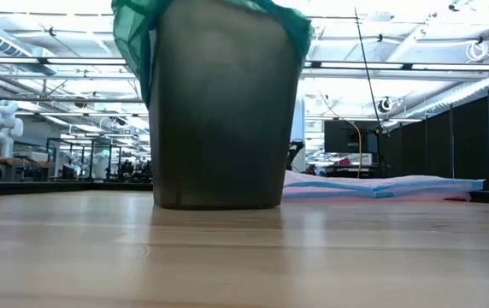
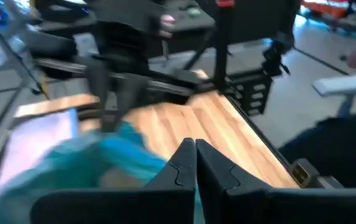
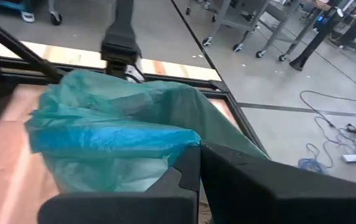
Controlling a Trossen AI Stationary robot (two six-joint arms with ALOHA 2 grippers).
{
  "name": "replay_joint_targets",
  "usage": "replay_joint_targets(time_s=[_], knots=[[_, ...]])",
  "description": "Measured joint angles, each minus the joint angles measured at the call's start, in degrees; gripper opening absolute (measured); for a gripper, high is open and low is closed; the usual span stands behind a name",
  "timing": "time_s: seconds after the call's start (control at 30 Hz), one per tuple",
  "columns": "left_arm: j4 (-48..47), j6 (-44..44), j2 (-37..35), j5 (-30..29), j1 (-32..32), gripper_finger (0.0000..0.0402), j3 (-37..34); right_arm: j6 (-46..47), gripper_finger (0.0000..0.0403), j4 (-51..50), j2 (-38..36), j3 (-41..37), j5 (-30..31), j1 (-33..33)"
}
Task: Place trash/remove bag and relplace
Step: Close the trash bag
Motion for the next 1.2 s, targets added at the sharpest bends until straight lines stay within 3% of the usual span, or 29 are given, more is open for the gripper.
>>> replay_joint_targets(time_s=[0.23,0.4,0.6,0.73,0.97,1.07,1.2], knots=[[0.23,-0.02,7.14,-9.91,-2.85,0.0114,0.00,-1.68,0.0000,0.35,-0.13,-0.01,-4.10,-3.13],[3.48,-3.86,10.34,-20.85,-3.52,0.0188,0.00,-2.03,0.0000,0.59,-0.13,0.00,-4.22,-3.62],[7.93,-9.23,13.05,-22.58,-3.52,0.0243,0.00,-2.06,0.0000,2.69,-0.13,-0.02,-4.22,-3.60],[9.31,-12.27,15.76,-23.87,-3.52,0.0246,0.00,-2.06,0.0000,4.28,-0.11,-0.02,-4.22,-3.58],[6.88,-16.31,16.25,-34.49,-3.55,0.0240,0.00,-2.06,0.0000,3.06,-0.07,-0.02,-3.94,-2.88],[6.76,-17.05,15.69,-36.97,-3.63,0.0211,0.00,-2.06,0.0000,3.03,-0.12,-0.02,-3.87,-2.26],[5.75,-17.03,15.63,-37.64,-3.65,0.0141,0.00,-2.06,0.0000,3.06,-0.57,-0.02,-3.91,-1.87]])
